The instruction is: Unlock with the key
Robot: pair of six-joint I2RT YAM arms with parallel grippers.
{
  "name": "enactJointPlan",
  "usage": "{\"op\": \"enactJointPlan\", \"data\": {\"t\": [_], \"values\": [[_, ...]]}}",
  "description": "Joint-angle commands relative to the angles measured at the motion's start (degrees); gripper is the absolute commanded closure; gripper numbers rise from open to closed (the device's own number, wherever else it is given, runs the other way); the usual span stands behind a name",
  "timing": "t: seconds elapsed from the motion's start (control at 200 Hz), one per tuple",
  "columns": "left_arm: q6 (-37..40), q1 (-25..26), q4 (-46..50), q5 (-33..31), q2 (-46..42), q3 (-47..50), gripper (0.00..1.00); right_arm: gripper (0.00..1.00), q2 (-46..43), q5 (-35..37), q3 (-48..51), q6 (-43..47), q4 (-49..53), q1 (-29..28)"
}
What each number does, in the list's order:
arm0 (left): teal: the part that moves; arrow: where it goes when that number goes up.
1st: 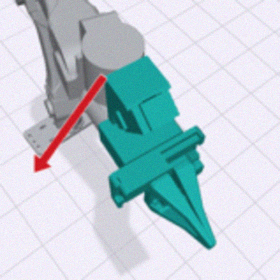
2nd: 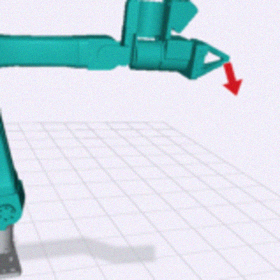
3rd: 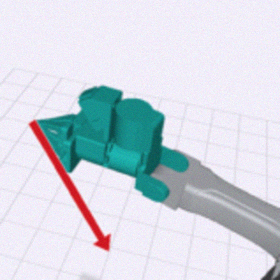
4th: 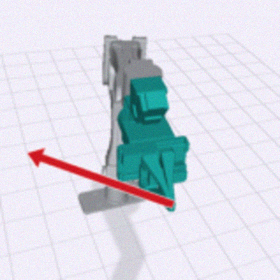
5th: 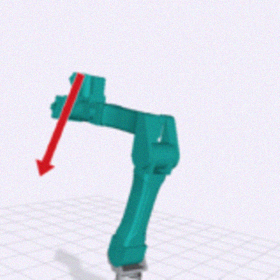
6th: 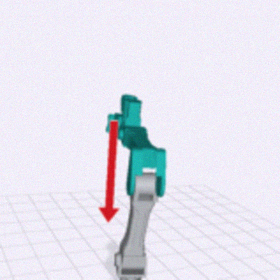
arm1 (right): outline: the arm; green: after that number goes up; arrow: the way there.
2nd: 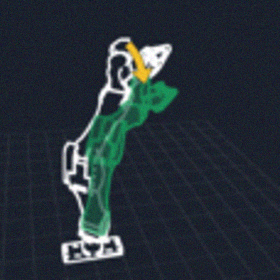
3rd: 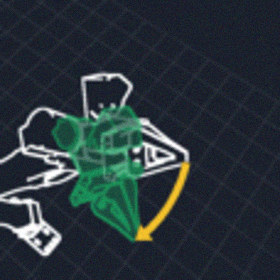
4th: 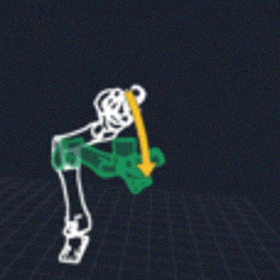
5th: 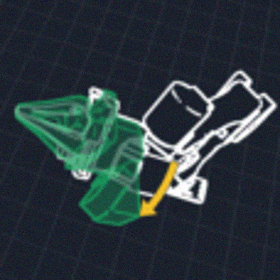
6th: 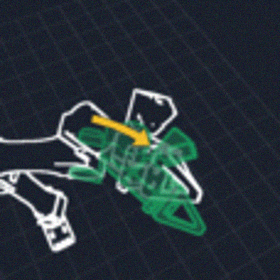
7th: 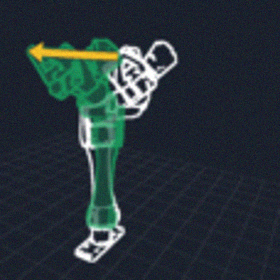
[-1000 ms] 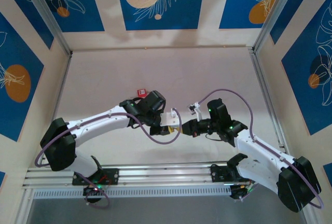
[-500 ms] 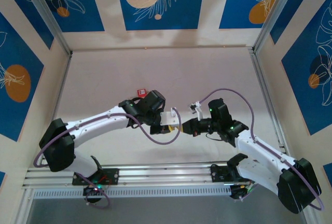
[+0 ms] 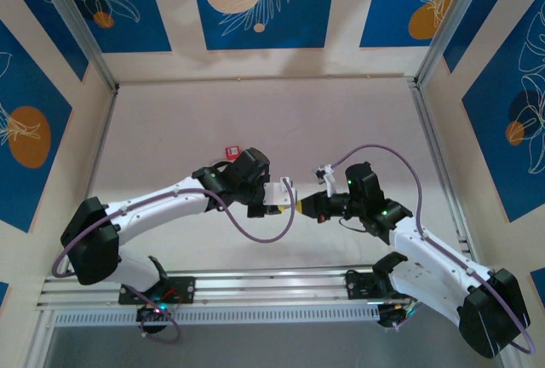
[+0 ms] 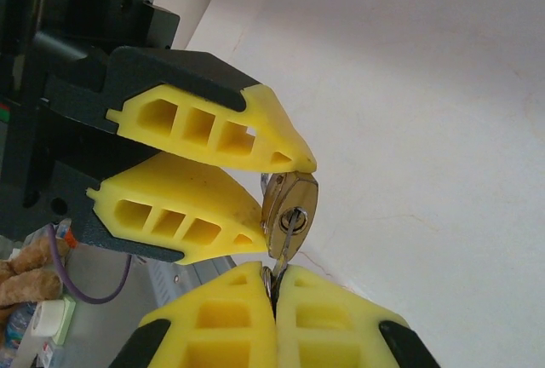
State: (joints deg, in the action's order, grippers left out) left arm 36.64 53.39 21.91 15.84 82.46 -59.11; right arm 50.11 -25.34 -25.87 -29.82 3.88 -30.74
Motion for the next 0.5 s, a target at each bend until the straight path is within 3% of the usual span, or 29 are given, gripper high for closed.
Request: {"op": "enactJointPlan", "data": {"t": [0.0,0.185,0.49], "values": [[3.28,2.51,-5.52,6.32,0.07,-3.19,0.86,1.0,-0.2,4.57,1.36,0.38,-0.2,-0.41],[5.9,2.53,-6.5,1.81,2.59,-1.11,0.87,1.0,-3.9,4.24,3.57,-2.12,-0.08,-0.79],[6.87,2.42,-8.54,0.36,2.06,0.97,0.87,1.0,-8.55,6.53,4.8,-2.36,2.53,-0.92]]}}
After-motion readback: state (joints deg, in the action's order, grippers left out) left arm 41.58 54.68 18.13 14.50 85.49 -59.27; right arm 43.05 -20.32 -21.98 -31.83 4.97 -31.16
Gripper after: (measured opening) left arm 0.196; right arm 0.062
